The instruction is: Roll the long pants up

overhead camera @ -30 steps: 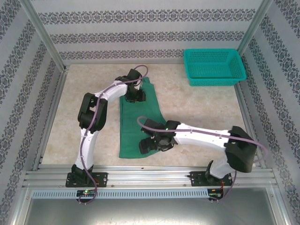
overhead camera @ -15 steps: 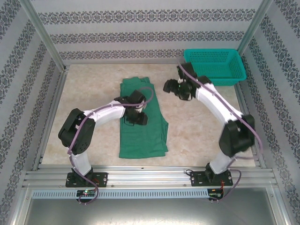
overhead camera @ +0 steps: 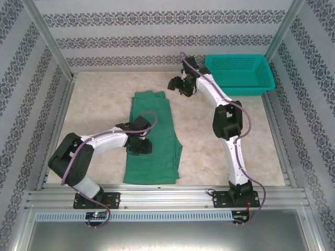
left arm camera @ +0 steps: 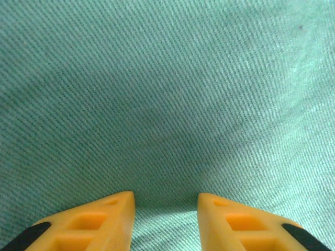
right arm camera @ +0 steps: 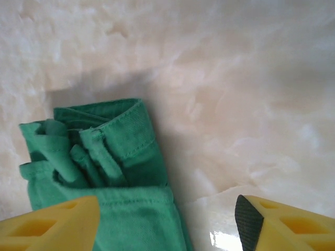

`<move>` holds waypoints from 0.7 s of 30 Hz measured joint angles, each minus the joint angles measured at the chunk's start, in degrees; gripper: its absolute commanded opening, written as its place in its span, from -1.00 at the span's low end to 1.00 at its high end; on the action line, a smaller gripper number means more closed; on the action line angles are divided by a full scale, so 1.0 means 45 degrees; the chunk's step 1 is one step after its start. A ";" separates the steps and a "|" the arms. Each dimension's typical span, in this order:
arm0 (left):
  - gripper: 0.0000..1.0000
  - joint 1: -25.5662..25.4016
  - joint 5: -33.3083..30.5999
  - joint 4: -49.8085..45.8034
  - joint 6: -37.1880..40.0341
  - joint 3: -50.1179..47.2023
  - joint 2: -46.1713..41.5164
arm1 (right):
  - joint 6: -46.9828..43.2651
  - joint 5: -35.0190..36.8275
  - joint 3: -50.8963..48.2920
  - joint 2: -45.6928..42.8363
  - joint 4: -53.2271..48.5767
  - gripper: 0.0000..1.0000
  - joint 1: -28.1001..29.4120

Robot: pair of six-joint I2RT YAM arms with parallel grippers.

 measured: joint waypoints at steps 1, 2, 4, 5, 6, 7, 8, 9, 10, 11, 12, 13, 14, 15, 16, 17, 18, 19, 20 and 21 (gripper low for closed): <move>-0.11 0.0000 -0.0063 -0.0194 -0.0044 -0.0131 -0.0209 | -0.0005 -0.0117 0.0024 0.0170 -0.0015 0.35 0.0107; -0.10 0.0000 -0.0160 -0.0398 -0.0058 -0.0204 -0.0369 | -0.0005 -0.0219 0.0024 0.0306 -0.0029 0.30 0.0209; -0.10 0.0000 -0.0345 -0.0777 -0.0058 -0.0214 -0.0573 | -0.0015 -0.0418 0.0024 0.0525 -0.0053 0.27 0.0398; -0.10 0.0000 -0.0437 -0.0889 -0.0053 -0.0185 -0.0607 | -0.0015 -0.0525 0.0024 0.0607 -0.0073 0.27 0.0491; -0.10 0.0000 -0.0495 -0.0957 -0.0053 -0.0160 -0.0612 | -0.0019 -0.0597 0.0024 0.0661 -0.0078 0.26 0.0563; -0.10 0.0000 -0.0529 -0.1010 -0.0053 -0.0112 -0.0602 | -0.0039 -0.0656 0.0024 0.0714 -0.0078 0.22 0.0651; -0.10 0.0000 -0.0544 -0.1035 -0.0053 -0.0083 -0.0588 | -0.0053 -0.0733 0.0015 0.0733 -0.0073 0.20 0.0719; -0.10 0.0000 -0.0568 -0.1054 -0.0049 -0.0024 -0.0549 | -0.0063 -0.0787 -0.0005 0.0733 -0.0063 0.20 0.0782; -0.10 0.0000 -0.0568 -0.1054 -0.0049 0.0049 -0.0452 | -0.0097 -0.0840 -0.0049 0.0733 -0.0049 0.20 0.0840; -0.10 0.0000 -0.0563 -0.1035 -0.0049 0.0131 -0.0311 | -0.0112 -0.0899 -0.0102 0.0733 -0.0015 0.20 0.0903; -0.10 0.0000 -0.0559 -0.1035 -0.0044 0.0199 -0.0180 | -0.0146 -0.0928 -0.0170 0.0733 0.0039 0.20 0.0928; -0.11 0.0000 -0.0549 -0.1020 -0.0039 0.0253 -0.0019 | -0.0155 -0.0962 -0.0253 0.0738 0.0044 0.20 0.0981; -0.11 0.0000 -0.0525 -0.0996 -0.0034 0.0296 0.0151 | -0.0199 -0.0976 -0.0330 0.0758 0.0034 0.22 0.1005; -0.11 0.0000 -0.0525 -0.1005 -0.0015 0.0350 0.0248 | -0.0238 -0.0991 -0.0355 0.0787 0.0024 0.22 0.1015; -0.11 0.0000 -0.0510 -0.1010 -0.0010 0.0418 0.0296 | -0.0248 -0.0986 -0.0355 0.0821 0.0000 0.22 0.1015; -0.11 0.0000 -0.0500 -0.1005 -0.0005 0.0471 0.0316 | -0.0287 -0.0981 -0.0355 0.0874 -0.0034 0.23 0.1001; -0.12 0.0000 -0.0500 -0.1001 -0.0005 0.0486 0.0340 | -0.0311 -0.0976 -0.0384 0.0908 -0.0049 0.19 0.1001; -0.12 0.0000 -0.0495 -0.0996 -0.0005 0.0495 0.0364 | -0.0350 -0.0971 -0.0471 0.0923 -0.0053 -0.06 0.1001; -0.13 0.0000 -0.0491 -0.0996 -0.0005 0.0505 0.0384 | -0.0408 -0.0976 -0.0588 0.0923 -0.0044 -0.23 0.1001; -0.13 0.0000 -0.0481 -0.0996 -0.0005 0.0505 0.0393 | -0.0369 -0.0976 -0.0670 0.0923 -0.0044 -0.41 0.1001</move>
